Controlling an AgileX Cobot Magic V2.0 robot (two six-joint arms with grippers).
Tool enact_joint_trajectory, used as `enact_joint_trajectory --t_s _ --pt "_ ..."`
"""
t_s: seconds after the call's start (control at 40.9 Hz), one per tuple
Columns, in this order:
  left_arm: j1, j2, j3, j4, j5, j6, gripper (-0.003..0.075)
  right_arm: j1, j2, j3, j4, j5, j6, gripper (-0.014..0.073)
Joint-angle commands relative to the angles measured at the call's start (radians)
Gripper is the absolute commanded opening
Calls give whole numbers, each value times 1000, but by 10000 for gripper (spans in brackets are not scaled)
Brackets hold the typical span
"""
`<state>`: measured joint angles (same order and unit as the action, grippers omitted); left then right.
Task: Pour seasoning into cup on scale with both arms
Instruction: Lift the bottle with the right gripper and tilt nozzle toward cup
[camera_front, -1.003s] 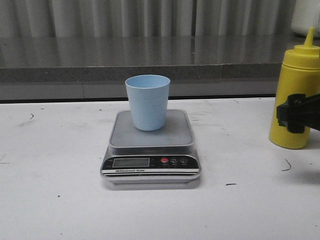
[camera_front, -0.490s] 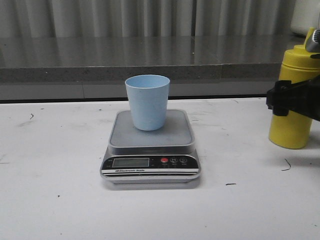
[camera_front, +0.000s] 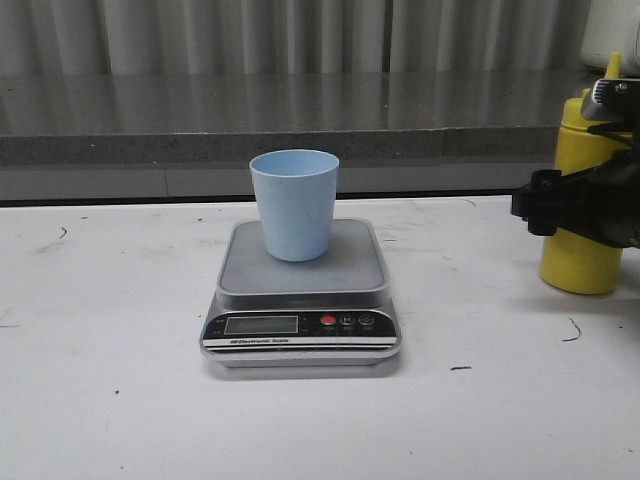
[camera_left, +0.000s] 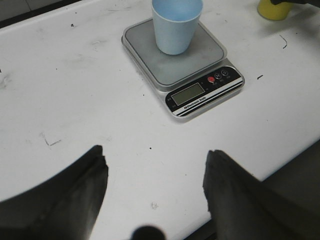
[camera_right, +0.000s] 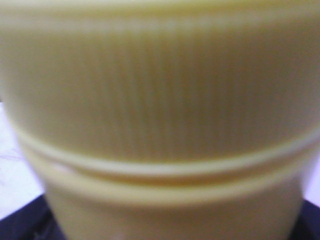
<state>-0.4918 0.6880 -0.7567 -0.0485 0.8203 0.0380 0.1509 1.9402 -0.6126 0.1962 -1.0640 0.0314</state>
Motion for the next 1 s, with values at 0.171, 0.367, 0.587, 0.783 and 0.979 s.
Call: enact_joint_trajectory --t_s 0.171,0.367,0.587,0.783,0.979 --pt "-6 -1 -23 -13 -70 -1 420 -1 -57 -17 3 -66 -8 339" --pt "-6 -1 -23 -13 -70 -1 420 -1 -153 -17 -23 64 -162 340" --pt "-6 -1 -23 -13 -70 -1 420 3 -325 -24 -72 334 -475 340" --pt "-6 -1 -23 -13 -70 -1 420 45 -410 -89 -67 612 -772 340" --pt "-6 -1 -23 -13 -70 -1 420 104 -416 -234 -10 823 -1001 338"
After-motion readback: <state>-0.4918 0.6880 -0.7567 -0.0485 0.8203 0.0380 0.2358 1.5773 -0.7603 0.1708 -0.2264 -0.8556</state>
